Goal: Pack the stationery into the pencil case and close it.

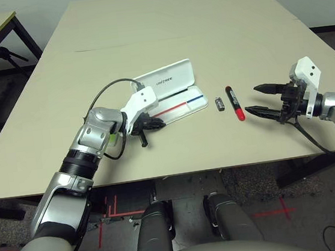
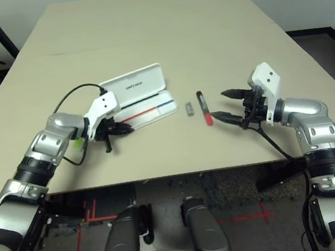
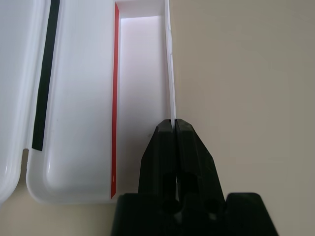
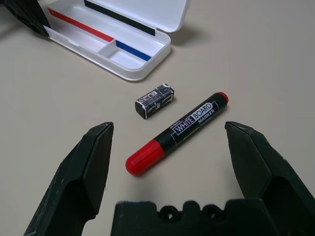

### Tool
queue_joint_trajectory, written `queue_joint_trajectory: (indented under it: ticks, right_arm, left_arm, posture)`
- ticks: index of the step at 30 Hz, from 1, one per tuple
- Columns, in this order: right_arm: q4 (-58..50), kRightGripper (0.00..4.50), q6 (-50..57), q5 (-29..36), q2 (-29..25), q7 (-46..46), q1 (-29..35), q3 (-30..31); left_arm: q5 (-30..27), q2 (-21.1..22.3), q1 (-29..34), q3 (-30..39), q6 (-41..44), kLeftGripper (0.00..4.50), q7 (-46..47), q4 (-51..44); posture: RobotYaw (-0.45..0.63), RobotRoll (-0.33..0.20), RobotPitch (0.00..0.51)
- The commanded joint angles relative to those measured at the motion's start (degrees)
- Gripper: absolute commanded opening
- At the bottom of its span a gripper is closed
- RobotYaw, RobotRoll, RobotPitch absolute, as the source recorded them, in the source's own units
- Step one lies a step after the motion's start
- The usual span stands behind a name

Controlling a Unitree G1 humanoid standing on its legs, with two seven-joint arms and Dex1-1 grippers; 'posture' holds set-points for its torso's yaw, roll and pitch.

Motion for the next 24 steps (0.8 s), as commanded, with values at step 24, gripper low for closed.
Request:
queue_joint_trajectory:
  ticks: [24]
  right_arm:
    - [3.9,4.5,-3.5,-1.3,1.7,0.8,-1.9,1.6]
  left_arm:
    - [-0.2,2.8,2.6,-0.5,-9.7,0.02,-10.3,-3.2]
  posture:
    - [-0.13,0.0,0.085]
